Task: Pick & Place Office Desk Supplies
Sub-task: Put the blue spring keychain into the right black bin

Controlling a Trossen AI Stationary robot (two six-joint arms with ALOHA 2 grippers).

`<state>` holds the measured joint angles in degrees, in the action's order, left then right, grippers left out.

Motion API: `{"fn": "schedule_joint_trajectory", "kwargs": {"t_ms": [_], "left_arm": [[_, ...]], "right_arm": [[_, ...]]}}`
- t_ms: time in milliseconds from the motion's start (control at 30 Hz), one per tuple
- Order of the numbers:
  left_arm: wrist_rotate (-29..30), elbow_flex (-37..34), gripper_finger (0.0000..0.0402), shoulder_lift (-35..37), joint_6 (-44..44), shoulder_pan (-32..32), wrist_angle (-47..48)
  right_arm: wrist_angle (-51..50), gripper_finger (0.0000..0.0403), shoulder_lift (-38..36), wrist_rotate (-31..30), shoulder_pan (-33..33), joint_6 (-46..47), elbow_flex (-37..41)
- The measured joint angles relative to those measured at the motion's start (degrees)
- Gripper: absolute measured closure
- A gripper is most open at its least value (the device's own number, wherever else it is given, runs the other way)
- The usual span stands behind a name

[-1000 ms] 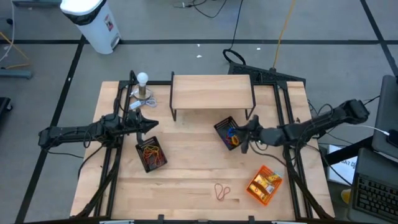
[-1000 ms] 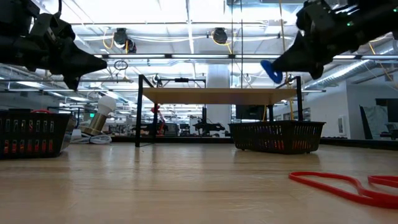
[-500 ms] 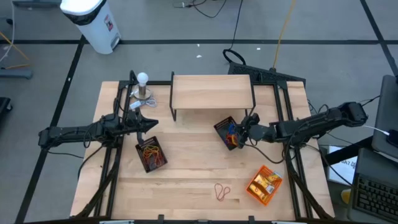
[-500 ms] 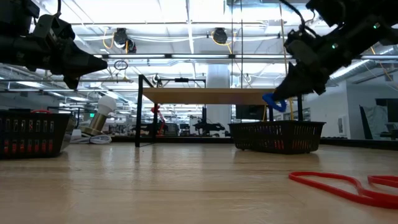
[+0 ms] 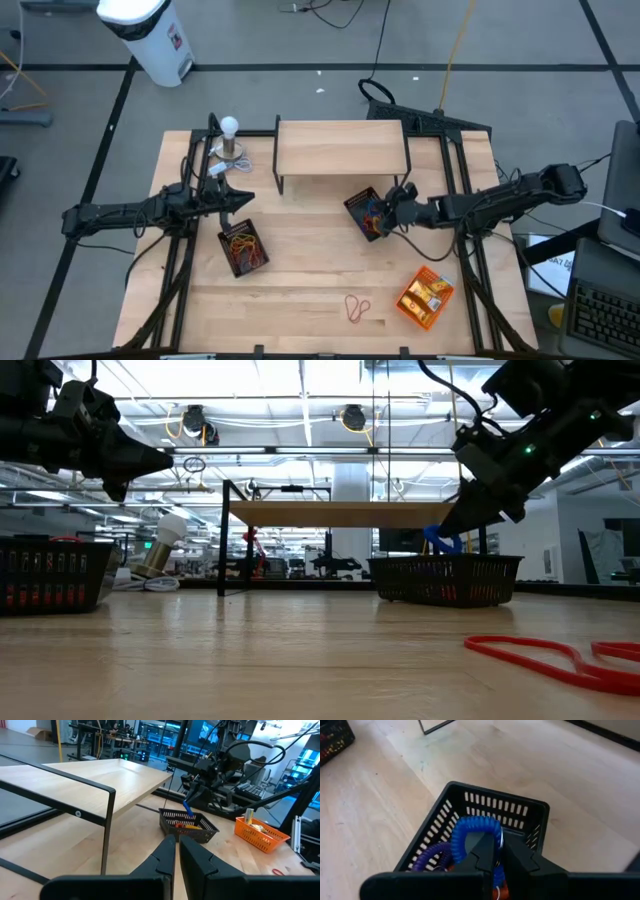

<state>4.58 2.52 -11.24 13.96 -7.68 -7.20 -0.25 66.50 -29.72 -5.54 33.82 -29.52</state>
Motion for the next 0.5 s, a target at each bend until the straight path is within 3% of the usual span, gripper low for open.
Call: {"fn": "schedule_joint_trajectory", "kwargs": {"t_ms": [333,500], "left_arm": [[-0.04,0.0,0.0378,0.01,0.26,0.0,0.03],[-0.09,0.0,0.0378,-0.01,1.39,0.0,0.13]], "right_arm": [[-0.04,0.039,0.02,1.58,-0.05,-1.62,0.0],[-0.25,0.0367,0.02,1.77,-0.76,-1.68,0.0]]}}
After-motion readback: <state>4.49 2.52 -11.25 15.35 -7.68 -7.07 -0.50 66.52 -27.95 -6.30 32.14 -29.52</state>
